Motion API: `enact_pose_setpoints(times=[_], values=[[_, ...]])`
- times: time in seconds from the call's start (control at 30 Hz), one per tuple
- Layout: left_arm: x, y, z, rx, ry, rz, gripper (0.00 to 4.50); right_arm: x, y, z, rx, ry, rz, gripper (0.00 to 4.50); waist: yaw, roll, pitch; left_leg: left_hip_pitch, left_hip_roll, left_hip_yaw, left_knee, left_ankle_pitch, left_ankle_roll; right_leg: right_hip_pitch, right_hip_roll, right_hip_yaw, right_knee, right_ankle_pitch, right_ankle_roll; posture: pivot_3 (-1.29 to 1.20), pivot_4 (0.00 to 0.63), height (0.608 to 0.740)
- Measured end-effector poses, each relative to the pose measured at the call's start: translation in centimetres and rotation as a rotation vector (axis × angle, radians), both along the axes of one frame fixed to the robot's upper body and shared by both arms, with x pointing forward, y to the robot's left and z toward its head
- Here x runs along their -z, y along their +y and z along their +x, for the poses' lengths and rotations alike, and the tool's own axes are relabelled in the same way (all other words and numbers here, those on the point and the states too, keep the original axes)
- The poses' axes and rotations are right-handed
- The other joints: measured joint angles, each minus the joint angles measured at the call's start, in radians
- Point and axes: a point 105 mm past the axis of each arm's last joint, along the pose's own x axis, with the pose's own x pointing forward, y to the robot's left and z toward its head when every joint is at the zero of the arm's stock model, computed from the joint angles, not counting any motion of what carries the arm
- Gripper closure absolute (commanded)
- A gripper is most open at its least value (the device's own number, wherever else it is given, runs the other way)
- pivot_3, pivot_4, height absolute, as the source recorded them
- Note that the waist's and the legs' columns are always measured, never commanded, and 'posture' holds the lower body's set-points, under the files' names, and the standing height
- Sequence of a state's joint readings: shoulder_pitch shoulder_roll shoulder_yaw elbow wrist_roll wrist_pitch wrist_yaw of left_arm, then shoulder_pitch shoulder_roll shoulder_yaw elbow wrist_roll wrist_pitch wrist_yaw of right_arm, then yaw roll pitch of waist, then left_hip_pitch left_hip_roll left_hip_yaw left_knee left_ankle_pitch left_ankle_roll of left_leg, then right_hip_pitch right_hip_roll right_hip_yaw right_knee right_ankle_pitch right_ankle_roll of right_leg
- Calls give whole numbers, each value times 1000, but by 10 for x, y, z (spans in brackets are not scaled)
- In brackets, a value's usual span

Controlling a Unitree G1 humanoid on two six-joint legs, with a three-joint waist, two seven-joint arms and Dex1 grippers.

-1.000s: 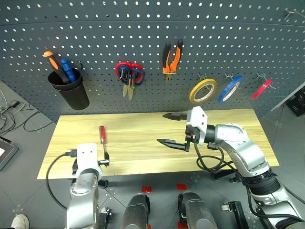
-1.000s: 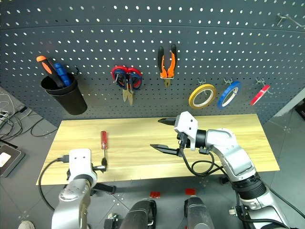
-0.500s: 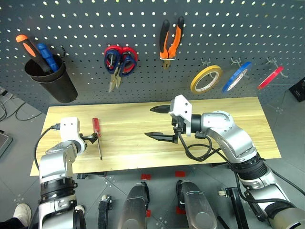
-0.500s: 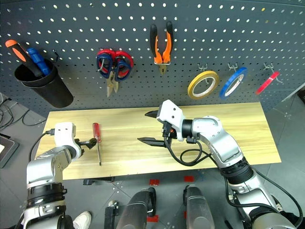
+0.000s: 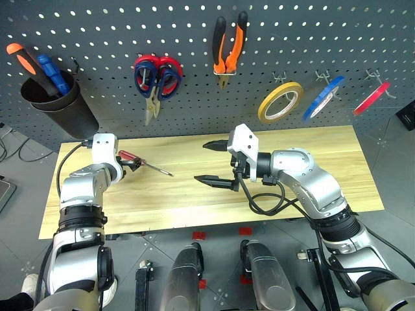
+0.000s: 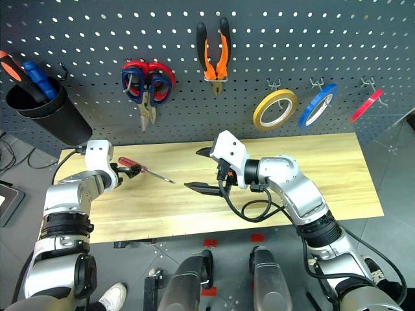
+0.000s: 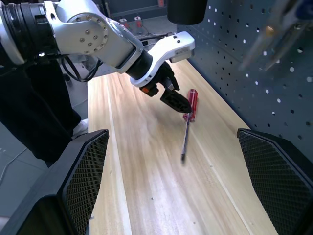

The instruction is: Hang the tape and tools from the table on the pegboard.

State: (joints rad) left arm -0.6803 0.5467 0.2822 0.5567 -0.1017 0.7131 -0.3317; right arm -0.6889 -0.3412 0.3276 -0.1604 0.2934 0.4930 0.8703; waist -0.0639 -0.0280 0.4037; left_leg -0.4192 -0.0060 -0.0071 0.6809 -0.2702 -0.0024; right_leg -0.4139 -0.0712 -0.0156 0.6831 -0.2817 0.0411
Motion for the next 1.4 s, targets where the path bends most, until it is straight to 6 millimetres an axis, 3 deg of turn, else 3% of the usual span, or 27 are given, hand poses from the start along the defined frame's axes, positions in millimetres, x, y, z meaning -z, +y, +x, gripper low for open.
enact_pose_setpoints(times=[0.57,0.7,1.0,1.4], values=[[0,4,11,-236,-18,-265,17,-1,0,0,19,3,7,0,-4,-9,12,-7,1,5,0,2,-4,-9,0,2,1,0,0,-151,473,740],[1,12,7,-298,0,-297,826,-1,0,1,21,3,8,0,-7,-9,12,-7,1,5,0,2,-4,-9,-1,2,1,0,1,-152,469,740],[6,22,-3,-365,40,-335,3563,-3,0,2,28,4,21,0,-11,-9,12,-7,1,5,0,3,-5,-9,-1,2,1,0,1,-144,451,740],[10,25,-12,-352,61,-296,3653,-3,2,8,38,5,30,0,-17,-8,12,-7,1,6,-1,3,-5,-9,-1,2,1,1,1,-142,429,740]])
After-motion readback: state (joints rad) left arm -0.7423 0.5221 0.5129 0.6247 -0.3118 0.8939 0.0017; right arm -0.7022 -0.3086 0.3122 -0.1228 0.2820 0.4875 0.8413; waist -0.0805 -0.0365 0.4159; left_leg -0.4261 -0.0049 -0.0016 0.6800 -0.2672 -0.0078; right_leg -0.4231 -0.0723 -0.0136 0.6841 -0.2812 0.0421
